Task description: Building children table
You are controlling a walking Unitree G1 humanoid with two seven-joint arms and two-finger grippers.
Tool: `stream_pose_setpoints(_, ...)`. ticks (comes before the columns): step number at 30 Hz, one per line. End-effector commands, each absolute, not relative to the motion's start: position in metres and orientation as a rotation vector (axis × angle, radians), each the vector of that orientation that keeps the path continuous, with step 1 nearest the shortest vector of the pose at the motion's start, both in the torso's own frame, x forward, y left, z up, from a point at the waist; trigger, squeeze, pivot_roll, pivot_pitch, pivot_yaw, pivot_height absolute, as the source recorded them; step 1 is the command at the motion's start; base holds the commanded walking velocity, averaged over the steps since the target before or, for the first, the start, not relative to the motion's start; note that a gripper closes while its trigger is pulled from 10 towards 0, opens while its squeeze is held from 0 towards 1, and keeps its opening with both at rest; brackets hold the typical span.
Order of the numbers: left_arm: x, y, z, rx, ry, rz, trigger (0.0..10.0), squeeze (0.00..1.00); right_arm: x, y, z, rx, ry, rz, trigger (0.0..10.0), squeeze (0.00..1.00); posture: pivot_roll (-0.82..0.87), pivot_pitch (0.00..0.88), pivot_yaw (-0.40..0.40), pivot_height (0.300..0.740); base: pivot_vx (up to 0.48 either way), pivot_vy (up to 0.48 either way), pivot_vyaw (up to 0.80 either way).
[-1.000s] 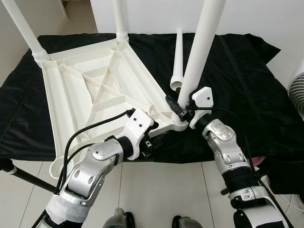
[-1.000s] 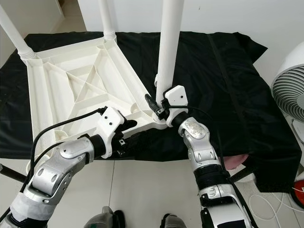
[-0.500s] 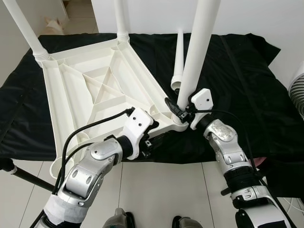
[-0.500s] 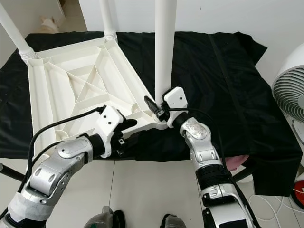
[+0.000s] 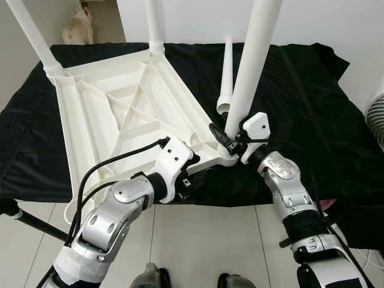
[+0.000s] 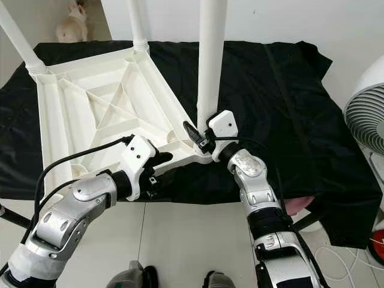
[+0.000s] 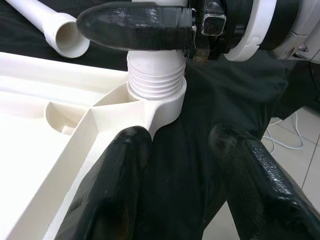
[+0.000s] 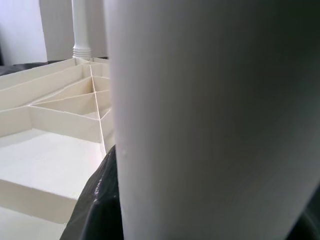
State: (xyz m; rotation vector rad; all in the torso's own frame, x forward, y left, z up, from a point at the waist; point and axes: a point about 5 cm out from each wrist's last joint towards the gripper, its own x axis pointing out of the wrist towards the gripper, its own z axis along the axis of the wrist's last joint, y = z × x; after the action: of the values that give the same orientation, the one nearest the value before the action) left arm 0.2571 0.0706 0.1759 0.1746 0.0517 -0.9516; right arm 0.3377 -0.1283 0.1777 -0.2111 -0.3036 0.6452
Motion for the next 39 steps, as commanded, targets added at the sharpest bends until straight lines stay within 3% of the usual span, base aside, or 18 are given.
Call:
stream_pose_setpoints(1, 0.253, 0.069, 0.175, 0.177, 0.061, -1.0, 10.0, 0.0, 0.338, -0.129, 0.162, -0.172, -0.214, 0.638, 10.0, 0.0, 0.0, 0.084, 0.056, 0.74, 0.0, 0.0, 0.0)
stream_pose_setpoints(39, 0.255, 0.069, 0.177, 0.172, 0.059, -0.978, 10.0, 0.0, 0.347, -0.136, 0.15, 0.005, -0.048, 0.495, 10.0, 0.0, -0.01, 0.106, 0.05, 0.74, 0.0, 0.0, 0.0)
